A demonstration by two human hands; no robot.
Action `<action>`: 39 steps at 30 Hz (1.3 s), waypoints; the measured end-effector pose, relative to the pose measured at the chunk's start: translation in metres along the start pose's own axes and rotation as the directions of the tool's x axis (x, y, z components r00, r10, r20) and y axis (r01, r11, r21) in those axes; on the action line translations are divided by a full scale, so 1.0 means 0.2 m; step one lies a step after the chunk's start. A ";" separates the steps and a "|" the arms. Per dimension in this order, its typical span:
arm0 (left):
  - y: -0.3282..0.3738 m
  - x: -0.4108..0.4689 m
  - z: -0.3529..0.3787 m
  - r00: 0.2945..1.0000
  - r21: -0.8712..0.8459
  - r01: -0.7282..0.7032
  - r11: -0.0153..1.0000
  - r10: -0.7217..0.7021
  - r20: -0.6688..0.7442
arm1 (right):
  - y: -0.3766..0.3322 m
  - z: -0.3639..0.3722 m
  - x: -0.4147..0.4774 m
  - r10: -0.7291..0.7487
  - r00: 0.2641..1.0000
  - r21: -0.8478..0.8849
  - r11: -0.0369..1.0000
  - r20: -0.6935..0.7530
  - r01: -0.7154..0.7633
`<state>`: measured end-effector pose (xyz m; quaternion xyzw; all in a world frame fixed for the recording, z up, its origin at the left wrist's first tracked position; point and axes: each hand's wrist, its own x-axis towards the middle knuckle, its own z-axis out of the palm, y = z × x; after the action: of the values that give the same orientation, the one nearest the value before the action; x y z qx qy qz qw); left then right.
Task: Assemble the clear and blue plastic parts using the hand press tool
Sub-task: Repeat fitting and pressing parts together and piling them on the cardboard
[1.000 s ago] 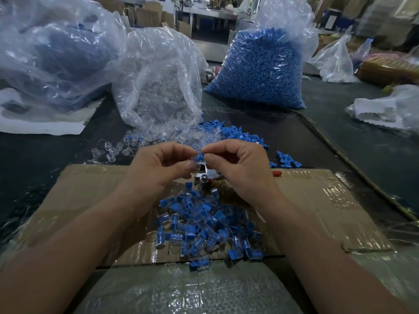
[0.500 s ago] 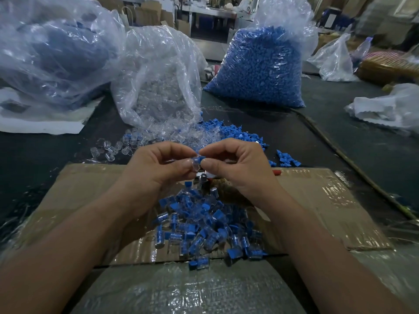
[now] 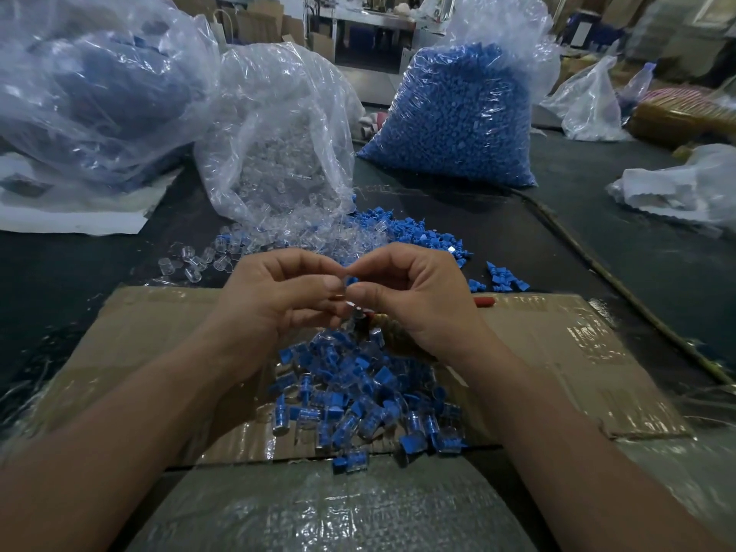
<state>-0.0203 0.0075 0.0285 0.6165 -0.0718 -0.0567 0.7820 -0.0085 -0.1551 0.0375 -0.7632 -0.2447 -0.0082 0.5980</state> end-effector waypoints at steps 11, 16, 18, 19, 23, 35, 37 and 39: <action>0.00 -0.01 0.01 0.996 0.155 0.005 0.988 0.010 -0.094 | 0.04 0.01 0.00 -0.091 0.995 -0.112 0.989 0.042 0.095; 0.00 0.00 0.01 0.996 0.095 0.051 0.994 -0.043 -0.081 | 0.06 0.01 -0.01 -0.251 0.967 -0.278 0.927 0.045 0.254; 0.00 0.00 0.01 0.996 0.051 0.067 0.996 -0.064 -0.054 | 0.06 0.01 0.00 -0.300 0.953 -0.302 0.906 0.032 0.295; 0.00 0.00 0.00 0.997 0.031 0.073 0.997 -0.072 -0.039 | 0.06 0.01 0.00 -0.319 0.948 -0.310 0.899 0.023 0.310; 0.00 0.00 -0.01 0.997 -0.008 0.082 0.997 -0.082 0.004 | 0.07 0.00 0.00 -0.350 0.937 -0.348 0.878 0.003 0.329; -0.02 0.01 -0.01 0.996 0.092 0.084 0.992 -0.083 -0.020 | 0.05 0.00 -0.02 -0.311 0.948 -0.395 0.864 0.067 0.312; -0.02 0.01 -0.01 0.996 0.100 0.083 0.992 -0.081 -0.024 | 0.04 0.00 -0.01 -0.310 0.948 -0.403 0.860 0.075 0.314; -0.02 0.01 -0.01 0.996 0.080 0.082 0.993 -0.080 -0.024 | 0.03 -0.01 -0.01 -0.299 0.950 -0.419 0.854 0.089 0.309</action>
<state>-0.0188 0.0078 0.0250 0.6507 -0.0408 -0.0790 0.7541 -0.0078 -0.1581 0.0308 -0.8273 -0.3605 -0.1480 0.4047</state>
